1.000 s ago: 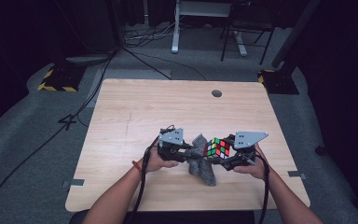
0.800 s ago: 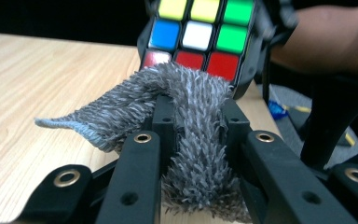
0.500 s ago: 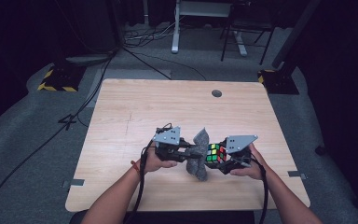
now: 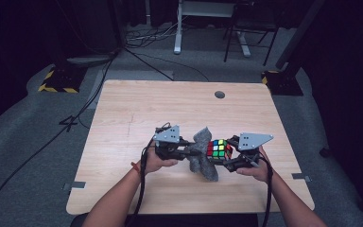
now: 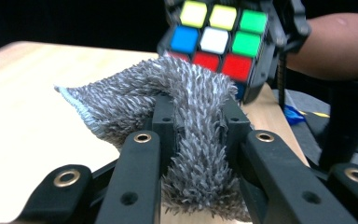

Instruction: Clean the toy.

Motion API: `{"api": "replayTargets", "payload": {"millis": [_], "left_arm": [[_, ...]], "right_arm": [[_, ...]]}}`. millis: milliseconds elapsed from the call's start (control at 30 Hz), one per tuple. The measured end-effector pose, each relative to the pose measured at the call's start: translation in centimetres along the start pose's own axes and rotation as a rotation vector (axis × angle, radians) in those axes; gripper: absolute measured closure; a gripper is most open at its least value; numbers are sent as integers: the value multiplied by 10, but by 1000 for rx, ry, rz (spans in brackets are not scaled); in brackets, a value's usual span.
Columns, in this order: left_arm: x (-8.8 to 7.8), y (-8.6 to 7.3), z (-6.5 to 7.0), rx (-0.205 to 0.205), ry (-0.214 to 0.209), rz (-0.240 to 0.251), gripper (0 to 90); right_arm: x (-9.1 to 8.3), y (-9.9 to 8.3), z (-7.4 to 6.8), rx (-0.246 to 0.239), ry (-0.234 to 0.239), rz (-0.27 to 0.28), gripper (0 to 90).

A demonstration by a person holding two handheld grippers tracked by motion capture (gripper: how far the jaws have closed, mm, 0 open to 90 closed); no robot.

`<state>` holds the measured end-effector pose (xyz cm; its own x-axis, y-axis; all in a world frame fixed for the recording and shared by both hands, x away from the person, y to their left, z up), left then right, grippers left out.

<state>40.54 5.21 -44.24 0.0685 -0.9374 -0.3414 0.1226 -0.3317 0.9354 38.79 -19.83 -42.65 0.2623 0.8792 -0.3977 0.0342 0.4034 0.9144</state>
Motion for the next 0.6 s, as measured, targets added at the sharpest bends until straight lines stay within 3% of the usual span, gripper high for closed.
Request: {"api": "replayTargets", "payload": {"millis": [167,300,433,500,600], "left_arm": [[9,0,5,9,-36,-20,743],[3,7,8,2,-44,42,743],[-9,16,11,-5,-52,128,745],[-12,19,13,10,-58,133,745],[-11,18,13,22,-29,106,746]], "right_arm": [[-4,2,1,13,-6,46,337],[-4,0,3,32,17,70,336],[-3,-3,5,32,24,56,334],[0,-4,2,16,18,34,334],[4,-2,0,0,15,11,335]]}}
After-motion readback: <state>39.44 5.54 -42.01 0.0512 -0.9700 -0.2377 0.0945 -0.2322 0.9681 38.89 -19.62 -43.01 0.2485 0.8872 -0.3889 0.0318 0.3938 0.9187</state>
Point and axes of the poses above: each handheld gripper's, and its own axes: x roughly forward along the jaws, y roughly out of its top, z roughly to its right, the point moved 2 cm from there along x, roughly forward along the jaws, and after that the axes turned 1 degree about -x, right-handed, at the moved point
